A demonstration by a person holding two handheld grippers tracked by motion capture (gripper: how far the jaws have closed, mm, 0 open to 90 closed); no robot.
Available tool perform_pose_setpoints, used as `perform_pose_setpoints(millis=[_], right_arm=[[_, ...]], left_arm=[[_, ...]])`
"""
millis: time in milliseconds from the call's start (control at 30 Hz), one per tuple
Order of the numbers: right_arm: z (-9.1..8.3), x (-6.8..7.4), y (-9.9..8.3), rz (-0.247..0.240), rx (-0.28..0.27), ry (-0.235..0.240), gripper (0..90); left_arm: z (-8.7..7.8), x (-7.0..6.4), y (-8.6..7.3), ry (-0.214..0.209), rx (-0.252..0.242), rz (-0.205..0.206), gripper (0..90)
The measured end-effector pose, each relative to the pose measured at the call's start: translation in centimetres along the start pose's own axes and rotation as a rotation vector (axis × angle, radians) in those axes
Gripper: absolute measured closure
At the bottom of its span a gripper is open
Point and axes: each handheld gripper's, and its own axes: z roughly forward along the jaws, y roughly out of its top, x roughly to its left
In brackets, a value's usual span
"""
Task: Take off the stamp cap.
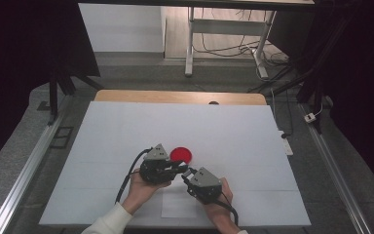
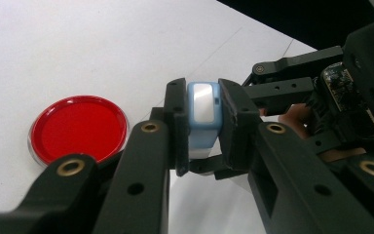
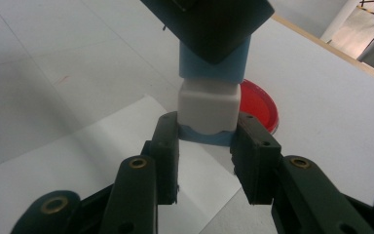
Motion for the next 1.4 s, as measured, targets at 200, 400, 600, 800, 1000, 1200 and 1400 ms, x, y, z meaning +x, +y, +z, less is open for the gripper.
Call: perform_pose_setpoints(millis=[200, 400, 600, 800, 1000, 1200, 1400], right_arm=[[-0.03, -0.03, -0.01, 0.001, -0.009, 0.008, 64.7], [-0.04, 0.04, 0.03, -0.006, 0.001, 0.002, 65.2], [-0.05, 0.08, 0.05, -0.011, 0.007, 0.003, 65.3], [-0.08, -0.09, 0.11, -0.03, 0.015, 0.015, 65.3], [-0.22, -0.1, 0.23, -0.021, 0.006, 0.014, 65.4], [-0.18, -0.04, 0.18, 0.004, 0.007, 0.01, 65.4], [-0.17, 0.04, 0.16, 0.013, 0.001, 0.006, 65.4]], left_arm=[[-0.15, 0.13, 0.01, -0.004, -0.001, -0.004, 75.5], [-0.08, 0.03, -0.04, 0.003, -0.002, -0.004, 75.6], [-0.13, 0.14, -0.12, 0.001, -0.002, -0.009, 75.6], [-0.22, 0.24, -0.13, -0.006, -0.005, -0.012, 75.6], [-0.28, 0.3, -0.13, -0.009, -0.012, -0.019, 75.6], [-0.28, 0.17, -0.15, -0.002, -0.016, -0.017, 75.6], [-0.28, 0.15, -0.19, 0.002, -0.018, -0.017, 75.7]])
